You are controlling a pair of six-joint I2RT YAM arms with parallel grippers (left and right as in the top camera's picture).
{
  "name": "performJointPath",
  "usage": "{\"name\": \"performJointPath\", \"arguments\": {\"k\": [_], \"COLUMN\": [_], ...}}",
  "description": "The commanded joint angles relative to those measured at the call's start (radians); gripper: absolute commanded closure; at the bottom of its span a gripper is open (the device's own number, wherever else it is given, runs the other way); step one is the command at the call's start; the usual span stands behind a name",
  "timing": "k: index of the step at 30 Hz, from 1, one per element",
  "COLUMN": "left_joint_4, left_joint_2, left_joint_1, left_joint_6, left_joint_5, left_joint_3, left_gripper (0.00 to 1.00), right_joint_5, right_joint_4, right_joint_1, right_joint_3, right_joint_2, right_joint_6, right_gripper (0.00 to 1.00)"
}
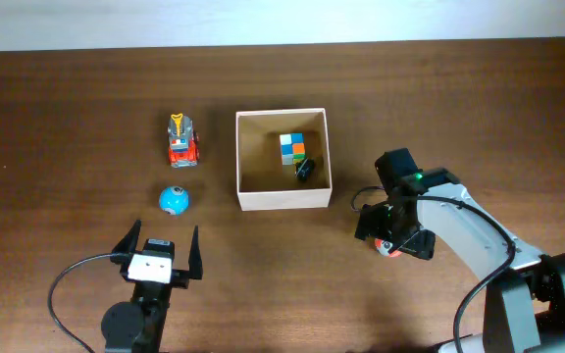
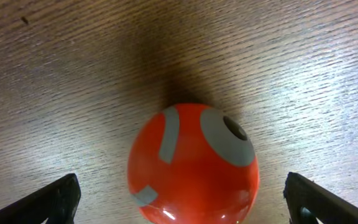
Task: Pack container
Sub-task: 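Lower the right gripper and grasp the orange ball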
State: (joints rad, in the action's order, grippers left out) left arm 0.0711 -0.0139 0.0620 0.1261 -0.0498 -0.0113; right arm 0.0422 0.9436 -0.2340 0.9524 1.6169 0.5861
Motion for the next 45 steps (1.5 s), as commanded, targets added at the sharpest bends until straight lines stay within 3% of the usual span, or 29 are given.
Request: {"name": "performJointPath", "arguments": {"k": [1,17,23,36,45], "left_joint_4": [0.005,0.005,0.005,0.005,0.005], "left_joint_2": [0.007,0.007,0.007,0.007,0.007], "left_joint_1": [-0.006,-0.006,-0.006,-0.006,-0.006], "left_joint_6": [-0.012,-0.012,-0.012,-0.012,-0.012], "left_joint_5": [-0.014,-0.014,-0.014,-0.014,-0.014], "left_joint_3": [0.002,0.002,0.002,0.002,0.002], "left_gripper": [0.01,0.01,0.01,0.01,0.01], "right_joint_5": [-0.020,-0.020,-0.028,-0.028,-0.028], "right_joint_4": [-0.010,-0.042,-0.043,-0.047,-0.047], "right_joint_1": [0.005,0.006,0.006,0.006,0.006], "right_joint_3": [-0.015,-0.027,-0.027,-0.027,-0.027], "right_joint_2": [0.006,0.006,0.006,0.006,0.006], "right_joint_6": [-0.045,-0.111,-0.112,-0.112,-0.111], "right_gripper": [0.01,0.00,0.12,0.13,0.36]}}
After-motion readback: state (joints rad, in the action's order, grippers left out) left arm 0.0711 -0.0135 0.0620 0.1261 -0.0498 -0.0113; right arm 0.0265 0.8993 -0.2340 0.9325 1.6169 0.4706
